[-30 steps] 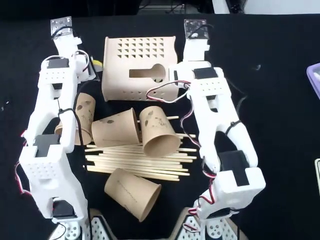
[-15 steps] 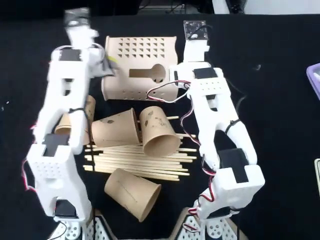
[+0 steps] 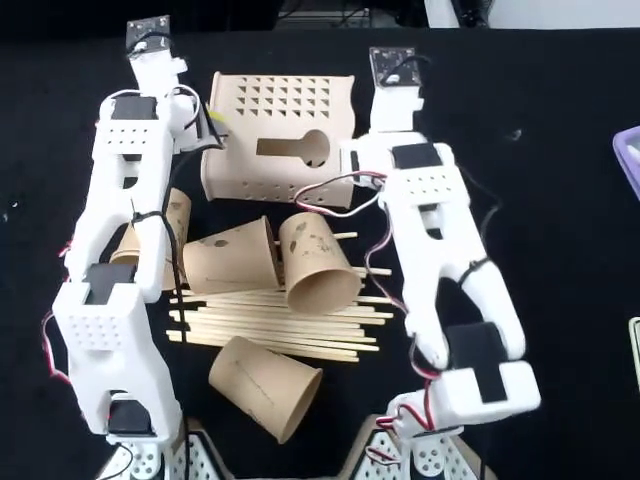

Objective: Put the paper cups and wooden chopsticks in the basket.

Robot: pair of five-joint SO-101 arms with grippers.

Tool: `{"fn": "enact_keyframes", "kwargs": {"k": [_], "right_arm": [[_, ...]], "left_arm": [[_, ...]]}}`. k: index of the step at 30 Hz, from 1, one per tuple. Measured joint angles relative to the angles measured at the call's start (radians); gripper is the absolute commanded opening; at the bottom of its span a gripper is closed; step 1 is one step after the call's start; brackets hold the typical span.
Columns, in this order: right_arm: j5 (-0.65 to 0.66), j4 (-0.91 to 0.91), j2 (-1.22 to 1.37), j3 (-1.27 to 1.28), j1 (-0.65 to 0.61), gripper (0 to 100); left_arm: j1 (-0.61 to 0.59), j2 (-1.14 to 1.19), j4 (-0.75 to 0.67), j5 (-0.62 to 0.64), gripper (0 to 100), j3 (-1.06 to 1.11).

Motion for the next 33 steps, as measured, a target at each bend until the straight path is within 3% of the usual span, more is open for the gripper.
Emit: {"fn": "enact_keyframes", "kwargs": {"k": [15,20,28,33], "right_arm": [[-0.095,-0.089,-0.109,0.158,0.055,42.0],[-0.110,-0.103,-0.109,0.161,0.038,42.0],[-0.110,-0.284,-0.106,0.245,0.012,42.0],[-0.110,-0.318,0.009,0.203,0.011,42.0]], "left_arm": [[0.121,0.028,0.046,0.002,30,-0.048],[0.124,0.028,0.046,0.002,30,-0.044],[0.124,0.028,0.046,0.002,30,-0.044],[0.124,0.028,0.046,0.002,30,-0.044]]}}
